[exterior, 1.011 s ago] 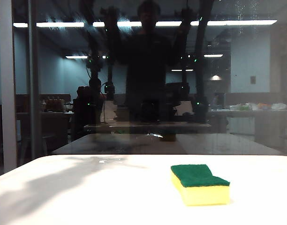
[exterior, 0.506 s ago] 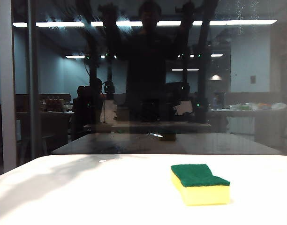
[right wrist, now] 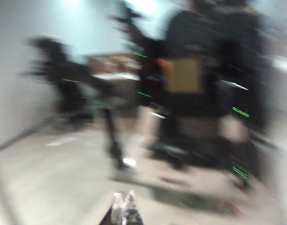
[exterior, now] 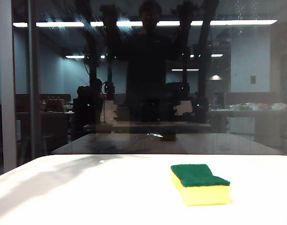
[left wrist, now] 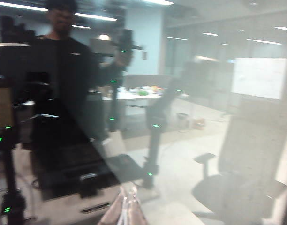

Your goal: Reach upward to find where there is water on the glass, pick up the sponge from the table, dry the water, and finally place the sponge back on the table.

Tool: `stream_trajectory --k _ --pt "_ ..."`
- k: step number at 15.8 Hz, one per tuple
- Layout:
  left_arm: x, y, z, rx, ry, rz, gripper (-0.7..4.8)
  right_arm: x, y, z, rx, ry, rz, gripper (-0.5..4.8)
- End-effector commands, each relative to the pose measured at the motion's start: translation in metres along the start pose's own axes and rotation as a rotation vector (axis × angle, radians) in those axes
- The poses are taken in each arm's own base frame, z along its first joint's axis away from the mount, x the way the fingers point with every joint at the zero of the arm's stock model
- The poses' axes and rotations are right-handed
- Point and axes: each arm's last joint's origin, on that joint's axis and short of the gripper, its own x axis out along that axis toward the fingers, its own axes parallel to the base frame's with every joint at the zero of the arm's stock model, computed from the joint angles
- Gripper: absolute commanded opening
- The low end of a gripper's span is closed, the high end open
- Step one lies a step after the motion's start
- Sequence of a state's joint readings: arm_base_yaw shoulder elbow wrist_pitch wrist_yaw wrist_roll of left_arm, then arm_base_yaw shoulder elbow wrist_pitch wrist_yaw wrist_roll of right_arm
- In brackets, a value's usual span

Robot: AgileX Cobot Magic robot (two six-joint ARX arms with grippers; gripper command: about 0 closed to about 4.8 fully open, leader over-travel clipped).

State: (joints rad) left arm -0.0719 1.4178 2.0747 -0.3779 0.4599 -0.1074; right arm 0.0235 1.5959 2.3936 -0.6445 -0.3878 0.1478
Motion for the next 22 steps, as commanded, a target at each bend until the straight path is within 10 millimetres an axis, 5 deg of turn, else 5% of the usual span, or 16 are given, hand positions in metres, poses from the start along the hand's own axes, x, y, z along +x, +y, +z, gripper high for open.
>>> stream_trajectory --k 1,12,22 --pt "-0.003 -0.007 0.005 0.023 -0.014 -0.184 -0.06 -0.005 0.009 0.008 -0.013 -0.035 0.219 -0.02" --pt "-0.008 -0.019 0.012 0.005 -0.009 -0.604 -0.06 -0.009 0.020 0.007 0.008 0.038 0.619 -0.02" --pt "-0.006 -0.016 0.012 -0.004 -0.036 -0.472 -0.06 -0.009 0.020 0.011 -0.017 0.001 0.604 -0.02"
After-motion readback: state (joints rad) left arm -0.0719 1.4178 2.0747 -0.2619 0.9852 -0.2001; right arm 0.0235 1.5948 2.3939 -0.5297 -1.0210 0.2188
